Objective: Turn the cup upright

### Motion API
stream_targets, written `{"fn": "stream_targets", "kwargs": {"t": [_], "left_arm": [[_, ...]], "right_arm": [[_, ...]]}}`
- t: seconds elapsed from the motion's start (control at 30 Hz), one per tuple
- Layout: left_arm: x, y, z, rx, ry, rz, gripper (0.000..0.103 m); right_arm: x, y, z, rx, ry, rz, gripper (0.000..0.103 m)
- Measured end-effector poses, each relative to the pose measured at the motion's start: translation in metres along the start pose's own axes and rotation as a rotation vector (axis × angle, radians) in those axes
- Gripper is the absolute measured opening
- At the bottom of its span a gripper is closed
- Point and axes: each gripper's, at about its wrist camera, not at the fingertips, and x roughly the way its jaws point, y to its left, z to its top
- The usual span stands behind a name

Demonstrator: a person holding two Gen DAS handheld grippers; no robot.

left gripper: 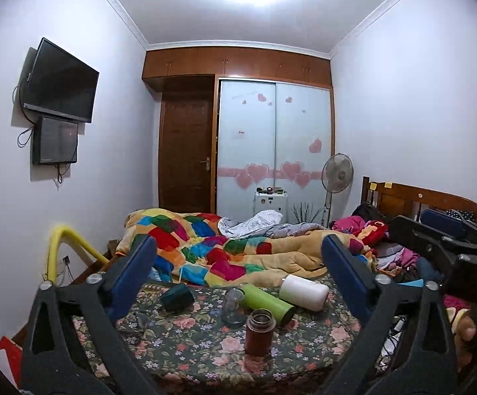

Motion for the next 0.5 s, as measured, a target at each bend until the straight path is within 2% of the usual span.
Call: {"fn": "stream_targets", "kwargs": {"t": [0.07,0.1,0.5], "left_arm": [[-0.004,-0.002,-0.002,-0.002,-0.001,0.006,0.103],[-0.007,-0.004,-0.004,-0.003,0.001,0.006,0.103],[-0.008,-0.004,-0.007,-0.005,0.007,0.041,0.103]], "right_arm": [[-0.005,-0.001,-0.001,0.001,-0.018,-0.017,0.1],[-0.007,0.0,-0.002,0.001,-0.03,-0.027,0.102],[-0.017,-0.002,-0.008,-0.018,-0.021,-0.058,0.103]]}}
